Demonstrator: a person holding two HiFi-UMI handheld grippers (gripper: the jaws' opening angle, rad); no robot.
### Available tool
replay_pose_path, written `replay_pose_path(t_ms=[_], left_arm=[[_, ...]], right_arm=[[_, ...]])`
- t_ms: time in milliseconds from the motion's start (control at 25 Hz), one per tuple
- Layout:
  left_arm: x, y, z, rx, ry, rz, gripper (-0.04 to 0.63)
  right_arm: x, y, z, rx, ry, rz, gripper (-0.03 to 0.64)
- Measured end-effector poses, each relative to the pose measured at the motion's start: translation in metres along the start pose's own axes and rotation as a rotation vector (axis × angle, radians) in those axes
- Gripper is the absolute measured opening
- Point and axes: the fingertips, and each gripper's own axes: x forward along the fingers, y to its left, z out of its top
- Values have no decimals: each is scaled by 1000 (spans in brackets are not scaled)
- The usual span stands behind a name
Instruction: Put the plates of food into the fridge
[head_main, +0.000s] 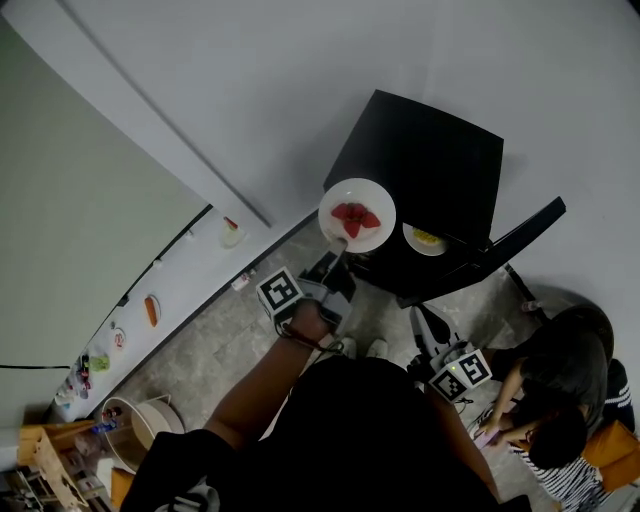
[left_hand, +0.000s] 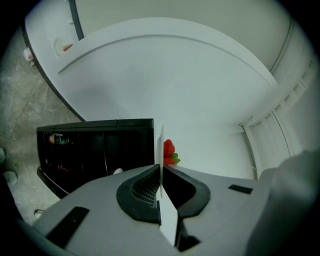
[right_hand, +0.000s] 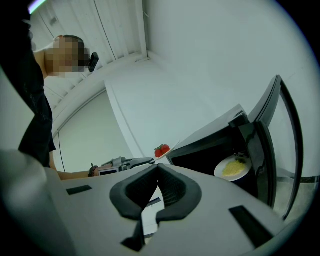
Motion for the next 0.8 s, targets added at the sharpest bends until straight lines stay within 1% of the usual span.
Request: replay_pose_path(t_ms=[120, 360, 600, 720, 800], left_arm=[[-11, -1, -5, -12, -3, -1, 34], [-32, 3, -12, -8, 1, -3, 34], [-46, 29, -25, 3, 32, 44, 34], [-44, 44, -30, -13, 48, 71, 34], [-41, 55, -32, 3, 63, 76, 34]], right_arm=[[0, -1, -5, 20, 9, 10, 25], [0, 3, -13, 36, 21, 21, 25], [-6, -3, -13, 33, 23, 4, 25], [-8, -6, -15, 48, 22, -4, 25], [-8, -5, -14, 55, 19, -6, 25]])
